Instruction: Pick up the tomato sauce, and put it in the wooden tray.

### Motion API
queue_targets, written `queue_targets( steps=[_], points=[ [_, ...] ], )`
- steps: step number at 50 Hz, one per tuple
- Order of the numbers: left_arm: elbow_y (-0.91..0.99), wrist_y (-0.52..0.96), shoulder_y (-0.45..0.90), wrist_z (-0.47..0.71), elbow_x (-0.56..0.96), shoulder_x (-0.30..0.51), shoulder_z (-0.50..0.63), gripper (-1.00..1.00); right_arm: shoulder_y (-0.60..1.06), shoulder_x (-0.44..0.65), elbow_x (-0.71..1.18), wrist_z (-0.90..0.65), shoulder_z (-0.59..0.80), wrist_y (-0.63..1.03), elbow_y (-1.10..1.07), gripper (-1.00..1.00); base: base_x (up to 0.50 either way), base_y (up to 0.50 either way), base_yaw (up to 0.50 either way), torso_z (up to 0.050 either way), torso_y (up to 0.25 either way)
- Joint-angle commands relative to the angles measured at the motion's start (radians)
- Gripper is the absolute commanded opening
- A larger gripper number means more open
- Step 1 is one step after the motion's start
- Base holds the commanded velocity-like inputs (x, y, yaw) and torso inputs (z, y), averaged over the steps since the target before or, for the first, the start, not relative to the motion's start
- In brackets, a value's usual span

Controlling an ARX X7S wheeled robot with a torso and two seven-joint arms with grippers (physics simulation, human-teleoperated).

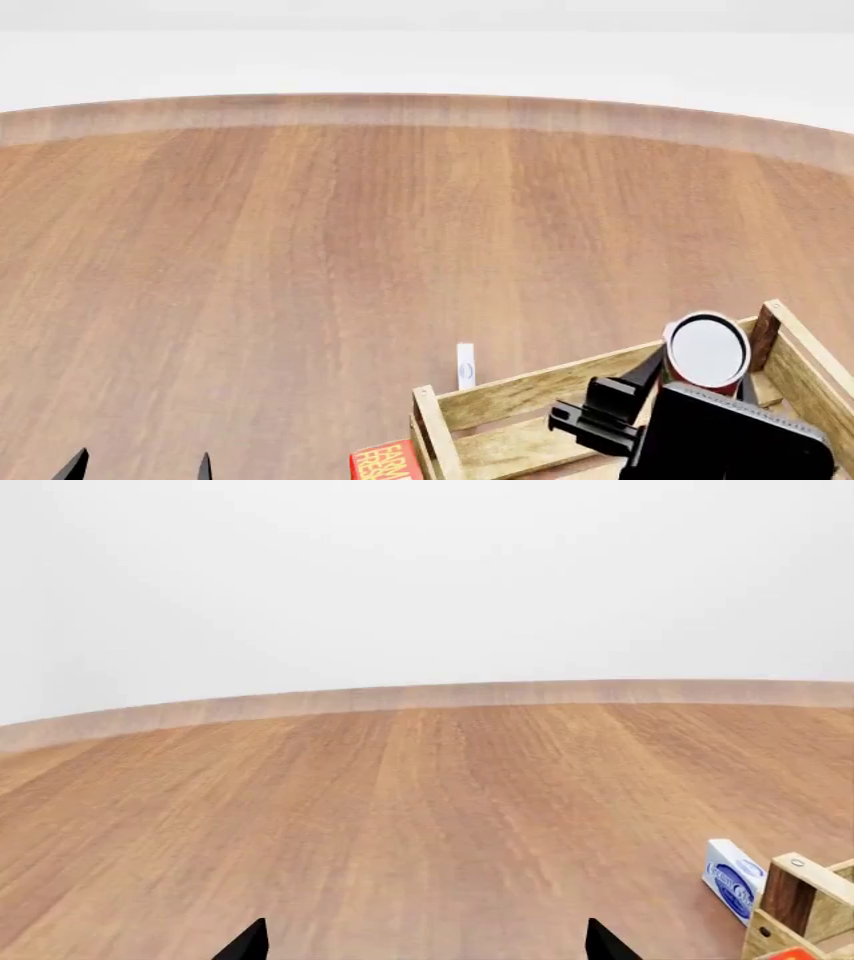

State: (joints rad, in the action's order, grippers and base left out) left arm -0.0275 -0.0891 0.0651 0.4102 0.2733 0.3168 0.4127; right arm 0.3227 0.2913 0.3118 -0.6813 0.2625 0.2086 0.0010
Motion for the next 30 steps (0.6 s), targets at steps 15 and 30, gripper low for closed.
queue_targets(
  steps=[15, 30],
  points=[
    [0.001, -0.003, 0.0, 0.004, 0.004, 0.005, 0.004, 1.0, 0.186, -0.063, -0.012, 0.099, -0.012, -0.123, 0.421, -1.0, 0.0, 0.0, 0.0, 0.0, 0.0],
    [0.006, 0.002, 0.001, 0.008, 0.008, 0.007, 0.007, 1.0, 0.268, -0.097, -0.007, 0.16, -0.022, -0.248, 0.657, -1.0, 0.0, 0.0, 0.0, 0.0, 0.001]
  ],
)
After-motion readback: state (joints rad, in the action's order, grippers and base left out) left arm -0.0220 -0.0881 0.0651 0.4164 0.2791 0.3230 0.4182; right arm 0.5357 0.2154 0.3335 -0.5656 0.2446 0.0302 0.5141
